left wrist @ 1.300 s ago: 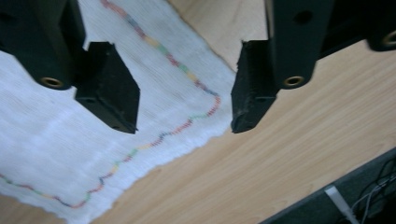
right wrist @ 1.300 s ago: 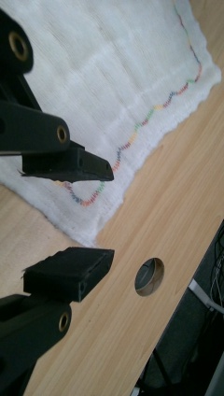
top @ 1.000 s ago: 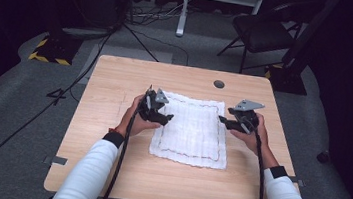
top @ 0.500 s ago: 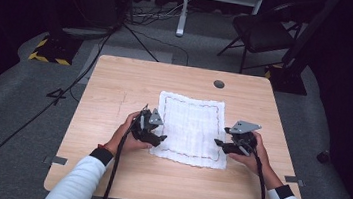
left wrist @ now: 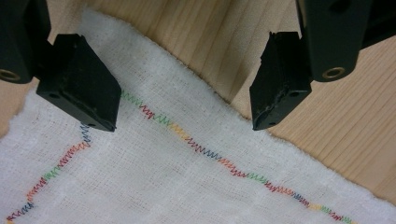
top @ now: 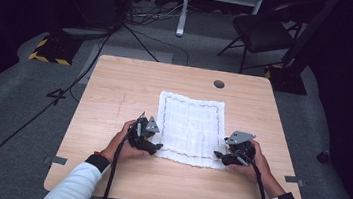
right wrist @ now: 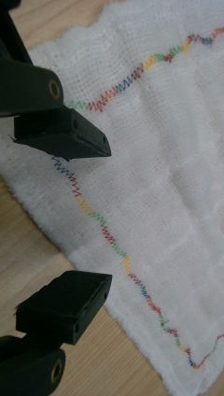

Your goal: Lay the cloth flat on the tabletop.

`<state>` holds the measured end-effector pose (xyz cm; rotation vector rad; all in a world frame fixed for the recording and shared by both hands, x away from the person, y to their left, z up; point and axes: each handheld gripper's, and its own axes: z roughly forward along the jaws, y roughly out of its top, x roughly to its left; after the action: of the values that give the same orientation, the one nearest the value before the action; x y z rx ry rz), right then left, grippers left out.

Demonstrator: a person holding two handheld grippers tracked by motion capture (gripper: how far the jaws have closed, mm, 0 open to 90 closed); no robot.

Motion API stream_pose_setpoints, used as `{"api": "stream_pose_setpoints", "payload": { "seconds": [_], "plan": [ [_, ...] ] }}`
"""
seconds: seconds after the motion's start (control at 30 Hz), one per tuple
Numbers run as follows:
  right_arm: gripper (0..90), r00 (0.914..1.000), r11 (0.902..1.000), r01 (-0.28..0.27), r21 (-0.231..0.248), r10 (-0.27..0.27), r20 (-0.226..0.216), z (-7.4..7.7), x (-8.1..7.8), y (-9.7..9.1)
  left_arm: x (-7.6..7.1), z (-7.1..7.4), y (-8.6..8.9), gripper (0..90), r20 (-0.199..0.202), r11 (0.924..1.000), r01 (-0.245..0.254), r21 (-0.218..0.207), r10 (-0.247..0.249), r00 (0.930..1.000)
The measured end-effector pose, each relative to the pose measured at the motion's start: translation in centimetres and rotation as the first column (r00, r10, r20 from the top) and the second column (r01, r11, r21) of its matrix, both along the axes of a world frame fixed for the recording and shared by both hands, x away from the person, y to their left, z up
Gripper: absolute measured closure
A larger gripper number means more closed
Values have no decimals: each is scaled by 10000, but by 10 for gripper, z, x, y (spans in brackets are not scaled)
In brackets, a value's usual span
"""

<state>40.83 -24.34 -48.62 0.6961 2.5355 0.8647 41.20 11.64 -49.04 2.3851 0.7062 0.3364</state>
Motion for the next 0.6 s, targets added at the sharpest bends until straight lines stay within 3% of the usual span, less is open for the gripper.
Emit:
{"api": "stream_pose_setpoints", "payload": {
  "seconds": [0.17, 0.47, 0.6],
  "plan": [
    [342, 9994, 9988, 271, 409, -262, -237, -3, -4, -9, -1, -4, 6, 255, -639, 9976, -411, -561, 375, 9973],
    [342, 9984, 9963, 562, 646, -564, 22, -6, -17, -20, -16, -4, 4, 260, -27, 9989, -251, -399, 250, 9997],
    [342, 9982, 9957, 603, 704, -605, 9, -6, -21, -23, -22, -5, 3, 261, -236, 9985, -100, -530, 88, 9997]
  ]
}}
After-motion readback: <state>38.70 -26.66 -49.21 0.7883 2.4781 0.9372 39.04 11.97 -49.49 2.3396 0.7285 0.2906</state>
